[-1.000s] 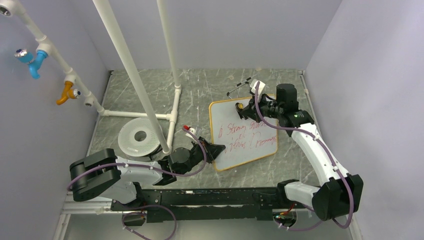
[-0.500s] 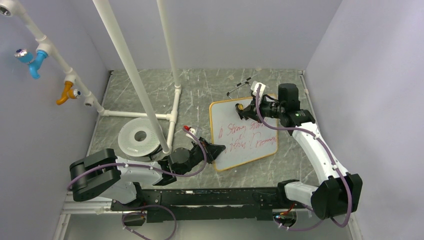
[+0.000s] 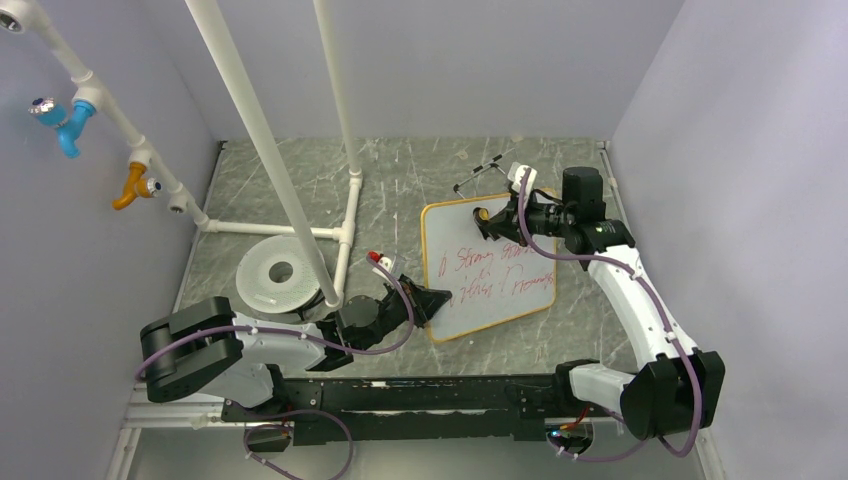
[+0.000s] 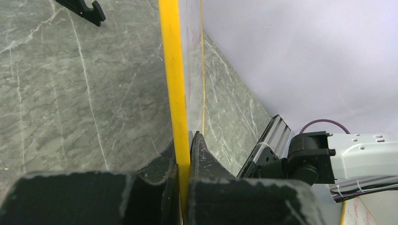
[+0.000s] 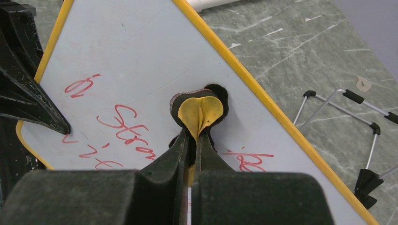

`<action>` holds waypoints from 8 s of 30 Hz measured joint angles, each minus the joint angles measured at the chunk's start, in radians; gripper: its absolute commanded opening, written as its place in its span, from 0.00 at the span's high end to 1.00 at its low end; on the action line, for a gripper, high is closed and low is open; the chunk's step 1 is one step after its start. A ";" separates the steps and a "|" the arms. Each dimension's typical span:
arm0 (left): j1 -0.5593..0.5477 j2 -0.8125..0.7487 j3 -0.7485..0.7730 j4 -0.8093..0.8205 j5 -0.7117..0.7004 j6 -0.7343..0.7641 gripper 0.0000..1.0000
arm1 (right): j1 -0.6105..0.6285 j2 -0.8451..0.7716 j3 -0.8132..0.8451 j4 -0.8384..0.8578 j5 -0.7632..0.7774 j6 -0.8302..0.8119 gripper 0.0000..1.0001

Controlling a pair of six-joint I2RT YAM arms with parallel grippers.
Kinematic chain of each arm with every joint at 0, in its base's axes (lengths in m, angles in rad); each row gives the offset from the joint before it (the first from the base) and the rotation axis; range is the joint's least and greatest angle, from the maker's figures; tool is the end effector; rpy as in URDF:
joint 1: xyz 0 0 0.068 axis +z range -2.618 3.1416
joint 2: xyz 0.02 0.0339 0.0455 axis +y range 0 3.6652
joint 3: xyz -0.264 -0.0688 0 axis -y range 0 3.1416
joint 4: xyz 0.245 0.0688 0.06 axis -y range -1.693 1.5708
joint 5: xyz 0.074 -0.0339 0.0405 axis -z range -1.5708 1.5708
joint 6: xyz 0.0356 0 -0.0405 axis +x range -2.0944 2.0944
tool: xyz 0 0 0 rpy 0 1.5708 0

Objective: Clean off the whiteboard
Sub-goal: Erase the whiteboard at the center of the board.

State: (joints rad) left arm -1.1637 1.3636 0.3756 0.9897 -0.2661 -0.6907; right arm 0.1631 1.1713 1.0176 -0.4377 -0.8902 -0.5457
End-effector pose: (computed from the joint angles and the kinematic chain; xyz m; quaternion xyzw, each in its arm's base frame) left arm 0.1111 -0.2341 0.2005 0.0728 0.7028 -0.5049 0.4959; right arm 0.2408 0.0677 0.3247 -0.4663 0.6767 0.2923 0.4890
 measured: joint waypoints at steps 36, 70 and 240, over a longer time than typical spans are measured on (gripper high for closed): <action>-0.005 -0.075 0.022 -0.106 0.015 0.089 1.00 | -0.013 -0.048 -0.012 -0.115 -0.142 -0.167 1.00; 0.009 -0.083 0.044 -0.148 0.008 0.025 1.00 | 0.032 -0.097 -0.020 0.089 0.380 0.201 1.00; 0.123 -0.091 -0.035 -0.089 0.128 -0.080 1.00 | 0.092 0.029 -0.029 0.114 0.362 0.291 1.00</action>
State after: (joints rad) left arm -1.0409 1.2728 0.3408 0.9009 -0.1383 -0.7708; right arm 0.2550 1.2007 0.9890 -0.3241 -0.5285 -0.2546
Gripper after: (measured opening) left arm 0.072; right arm 0.038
